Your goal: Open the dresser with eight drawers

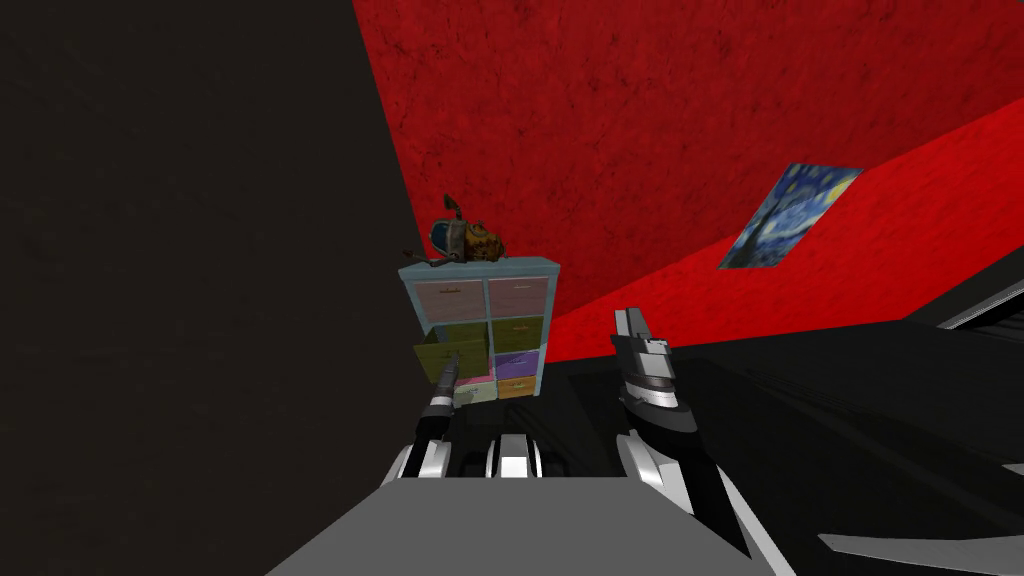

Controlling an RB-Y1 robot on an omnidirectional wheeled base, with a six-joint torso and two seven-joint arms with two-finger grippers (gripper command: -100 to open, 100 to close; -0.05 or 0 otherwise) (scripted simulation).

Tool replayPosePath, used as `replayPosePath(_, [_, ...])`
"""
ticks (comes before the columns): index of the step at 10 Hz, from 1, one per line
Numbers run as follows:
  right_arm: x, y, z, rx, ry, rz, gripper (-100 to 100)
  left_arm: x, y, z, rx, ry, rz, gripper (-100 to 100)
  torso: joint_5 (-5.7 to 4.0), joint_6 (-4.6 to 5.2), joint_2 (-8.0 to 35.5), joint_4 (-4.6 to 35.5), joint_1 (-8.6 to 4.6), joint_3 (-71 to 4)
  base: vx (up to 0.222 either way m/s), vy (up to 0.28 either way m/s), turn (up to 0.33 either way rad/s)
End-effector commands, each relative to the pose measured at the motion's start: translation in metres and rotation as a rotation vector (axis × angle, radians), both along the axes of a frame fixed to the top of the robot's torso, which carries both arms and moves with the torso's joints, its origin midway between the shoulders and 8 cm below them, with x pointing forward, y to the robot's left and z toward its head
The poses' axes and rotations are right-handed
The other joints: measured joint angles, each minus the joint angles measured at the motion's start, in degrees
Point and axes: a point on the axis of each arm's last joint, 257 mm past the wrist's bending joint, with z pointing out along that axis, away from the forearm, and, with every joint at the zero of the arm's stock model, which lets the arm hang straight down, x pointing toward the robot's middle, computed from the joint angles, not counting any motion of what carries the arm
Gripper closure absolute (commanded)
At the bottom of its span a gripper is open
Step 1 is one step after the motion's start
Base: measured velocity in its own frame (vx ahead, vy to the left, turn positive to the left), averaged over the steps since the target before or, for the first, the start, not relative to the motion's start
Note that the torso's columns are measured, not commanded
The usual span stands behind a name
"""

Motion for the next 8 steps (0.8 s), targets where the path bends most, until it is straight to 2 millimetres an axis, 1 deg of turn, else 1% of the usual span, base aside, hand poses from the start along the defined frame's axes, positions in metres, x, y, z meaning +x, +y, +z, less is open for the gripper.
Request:
replayPosePath(1, [0.000,0.000,0.000,0.000,0.000,0.000,0,0.004,-0.003,0.012,0.000,-0.001,0.002,-100,-0.03,-0.05,0.06,0.06,0.04,0.02,-0.120,0.013,-0.019])
replayPosePath(4, [0.000,0.000,0.000,0.000,0.000,0.000,0,0.012,-0.004,0.028,0.000,-0.001,0.004,-100,0.05,0.06,-0.74,-0.23,0.04,-0.45,-0.007,0.001,-0.001])
replayPosePath(8, [0.000,0.000,0.000,0.000,0.000,0.000,0,0.020,-0.004,0.050,-0.002,-0.001,0.007,-100,0.03,0.04,-0.09,-0.02,0.02,-0.05,-0.019,0.005,-0.009])
